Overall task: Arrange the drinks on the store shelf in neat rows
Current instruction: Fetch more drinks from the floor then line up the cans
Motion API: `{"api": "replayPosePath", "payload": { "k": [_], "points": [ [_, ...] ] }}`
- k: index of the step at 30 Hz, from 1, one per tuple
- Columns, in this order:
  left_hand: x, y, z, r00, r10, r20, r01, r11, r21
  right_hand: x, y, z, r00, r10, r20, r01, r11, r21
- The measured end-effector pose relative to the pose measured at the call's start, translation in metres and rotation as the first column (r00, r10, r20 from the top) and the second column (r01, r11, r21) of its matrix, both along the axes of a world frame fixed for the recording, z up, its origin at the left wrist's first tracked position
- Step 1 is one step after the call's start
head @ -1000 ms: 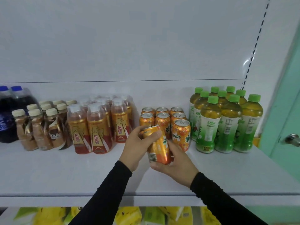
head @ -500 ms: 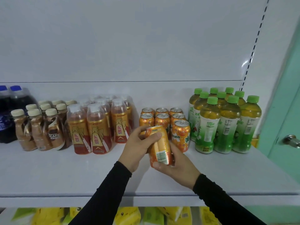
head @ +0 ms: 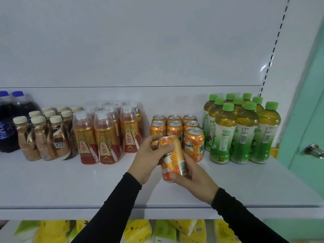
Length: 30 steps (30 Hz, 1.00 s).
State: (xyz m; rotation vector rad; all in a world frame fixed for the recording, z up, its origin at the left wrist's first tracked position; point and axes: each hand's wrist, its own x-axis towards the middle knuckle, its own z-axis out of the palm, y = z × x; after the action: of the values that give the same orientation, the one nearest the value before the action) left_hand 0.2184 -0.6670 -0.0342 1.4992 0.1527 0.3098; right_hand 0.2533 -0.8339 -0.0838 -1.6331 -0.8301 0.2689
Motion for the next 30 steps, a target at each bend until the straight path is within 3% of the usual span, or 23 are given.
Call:
{"api": "replayPosePath", "payload": {
  "k": [5,10,15,18,24,30],
  "points": [
    [0.001,-0.003,-0.003,0.999,0.050,0.016,-0.050,0.998,0.025,0.000,-0.001,0.000,0.987,-0.087,0.132,0.095,0.994,-0.053],
    [0.000,-0.004,-0.002,1.000,0.022,0.007,-0.022,0.998,0.051,0.000,-0.004,0.000,0.996,-0.075,0.054,0.075,0.997,0.009],
    [-0.002,0.001,0.003,0.999,-0.033,-0.041,0.029,0.994,-0.101,0.004,-0.006,0.001,0.993,-0.036,-0.116,0.047,0.994,0.095],
    [-0.002,0.003,0.003,0.999,0.004,-0.031,-0.007,0.996,-0.085,0.004,-0.005,0.003,0.987,0.015,-0.157,0.002,0.994,0.106],
    [0.000,-0.002,0.004,0.998,0.061,-0.001,-0.061,0.997,-0.051,0.002,0.003,0.010,0.997,-0.064,-0.032,0.064,0.998,0.005],
    [0.000,-0.002,0.007,1.000,-0.019,-0.008,0.019,1.000,-0.013,0.007,0.002,0.009,0.993,-0.028,-0.115,0.040,0.993,0.110]
  ]
}}
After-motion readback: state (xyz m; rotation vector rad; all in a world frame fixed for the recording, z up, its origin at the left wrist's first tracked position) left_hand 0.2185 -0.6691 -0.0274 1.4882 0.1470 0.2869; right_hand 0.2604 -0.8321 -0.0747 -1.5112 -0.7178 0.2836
